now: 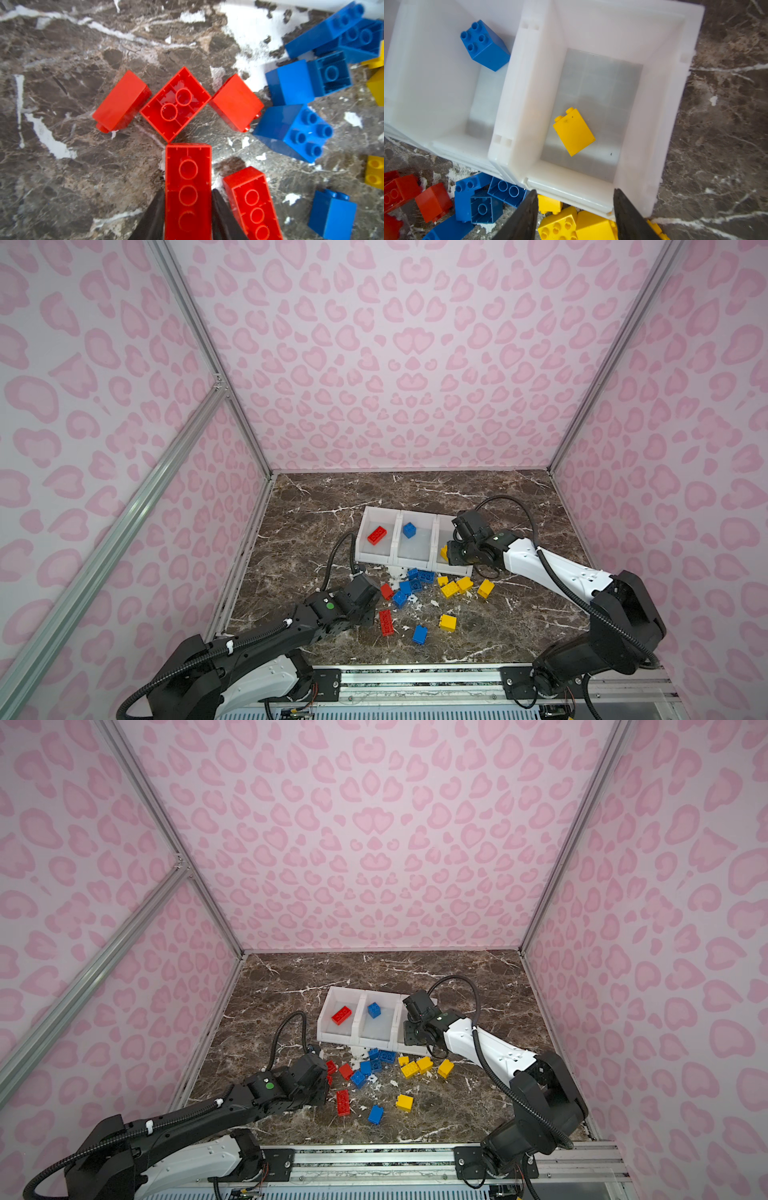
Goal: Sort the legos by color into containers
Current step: 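Grasp another red brick with the left gripper while the right gripper hovers, then carry the red brick into the compartment nearest the left gripper and release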
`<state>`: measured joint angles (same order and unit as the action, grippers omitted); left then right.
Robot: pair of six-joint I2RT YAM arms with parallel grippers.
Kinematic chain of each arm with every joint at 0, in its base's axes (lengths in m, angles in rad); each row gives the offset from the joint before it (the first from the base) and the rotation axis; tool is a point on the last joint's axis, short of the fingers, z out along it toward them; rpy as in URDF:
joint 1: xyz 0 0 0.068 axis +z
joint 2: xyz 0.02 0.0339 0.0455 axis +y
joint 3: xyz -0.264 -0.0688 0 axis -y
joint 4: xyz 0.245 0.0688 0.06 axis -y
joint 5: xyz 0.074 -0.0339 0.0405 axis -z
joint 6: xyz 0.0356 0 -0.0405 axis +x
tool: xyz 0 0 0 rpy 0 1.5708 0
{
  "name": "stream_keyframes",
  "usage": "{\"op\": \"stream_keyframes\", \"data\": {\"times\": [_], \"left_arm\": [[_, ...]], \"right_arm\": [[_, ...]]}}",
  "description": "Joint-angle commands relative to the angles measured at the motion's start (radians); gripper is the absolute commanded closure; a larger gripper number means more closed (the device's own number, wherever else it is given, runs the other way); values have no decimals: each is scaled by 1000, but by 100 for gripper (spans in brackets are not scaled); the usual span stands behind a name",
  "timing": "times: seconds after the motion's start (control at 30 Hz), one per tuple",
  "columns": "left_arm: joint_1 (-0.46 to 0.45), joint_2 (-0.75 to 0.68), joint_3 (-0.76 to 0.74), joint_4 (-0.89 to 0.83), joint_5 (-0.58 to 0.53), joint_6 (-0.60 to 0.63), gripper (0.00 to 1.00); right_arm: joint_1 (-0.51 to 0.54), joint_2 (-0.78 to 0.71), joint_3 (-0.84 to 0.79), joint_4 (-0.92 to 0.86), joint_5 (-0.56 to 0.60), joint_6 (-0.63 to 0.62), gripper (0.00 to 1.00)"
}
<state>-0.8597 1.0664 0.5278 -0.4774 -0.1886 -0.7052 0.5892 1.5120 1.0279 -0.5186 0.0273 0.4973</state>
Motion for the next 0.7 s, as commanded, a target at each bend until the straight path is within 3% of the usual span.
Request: {"op": "stream_keyframes", "data": {"times": [0.0,0.13,0.47,0.67], "left_arm": [[0,-5,36,-5,-32,26,62],[-1,4,50,-30,-57,31,68],[7,42,160,-12,-89,104,69],[77,144,262,34,-78,187,70]], "right_arm": [[1,-4,-3,-8,15,3,41],[1,-10,-8,-8,14,4,41],[2,-29,-15,-12,19,7,42],[5,-48,-18,-21,23,10,42]]}}
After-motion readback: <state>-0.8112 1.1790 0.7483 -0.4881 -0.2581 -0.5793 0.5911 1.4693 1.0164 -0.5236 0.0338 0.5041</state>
